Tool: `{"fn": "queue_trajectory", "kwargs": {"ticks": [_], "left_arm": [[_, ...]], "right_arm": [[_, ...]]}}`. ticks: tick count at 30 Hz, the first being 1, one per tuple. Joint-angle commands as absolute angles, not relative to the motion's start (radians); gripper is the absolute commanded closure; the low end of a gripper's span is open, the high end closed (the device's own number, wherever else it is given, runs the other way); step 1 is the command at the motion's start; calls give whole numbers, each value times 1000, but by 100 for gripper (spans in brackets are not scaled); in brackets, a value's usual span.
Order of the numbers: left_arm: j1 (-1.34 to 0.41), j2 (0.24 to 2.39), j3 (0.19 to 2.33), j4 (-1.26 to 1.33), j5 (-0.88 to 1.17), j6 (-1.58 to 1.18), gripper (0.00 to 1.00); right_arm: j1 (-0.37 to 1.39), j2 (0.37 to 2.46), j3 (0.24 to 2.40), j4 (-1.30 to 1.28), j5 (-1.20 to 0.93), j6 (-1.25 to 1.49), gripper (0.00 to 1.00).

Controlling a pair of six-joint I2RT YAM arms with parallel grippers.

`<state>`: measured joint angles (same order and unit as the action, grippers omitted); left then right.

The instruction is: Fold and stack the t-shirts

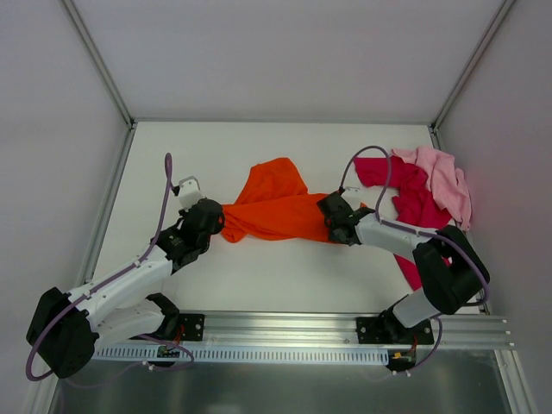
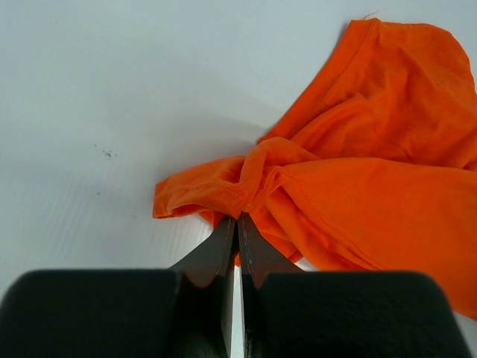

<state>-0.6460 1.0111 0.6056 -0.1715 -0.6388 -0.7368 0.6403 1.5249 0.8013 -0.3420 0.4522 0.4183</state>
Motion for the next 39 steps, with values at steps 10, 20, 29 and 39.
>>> {"fn": "queue_trajectory", "kwargs": {"ticks": [10,20,29,39], "left_arm": [[-643,1060,610,-143,-676,-723,100],[-640,1098,837,-248,-712,-660,100],[-640,1005,1035,-362,-784,-497,100],[-640,937,1002,-348,-810,-469,100]], "right_arm": [[644,1603,978,-394,494,361,99],[597,1536,1584,-857,696,212,99],[486,1395,1698,-931,735,103,99],[407,1411,1634,-939,526,64,62]]}}
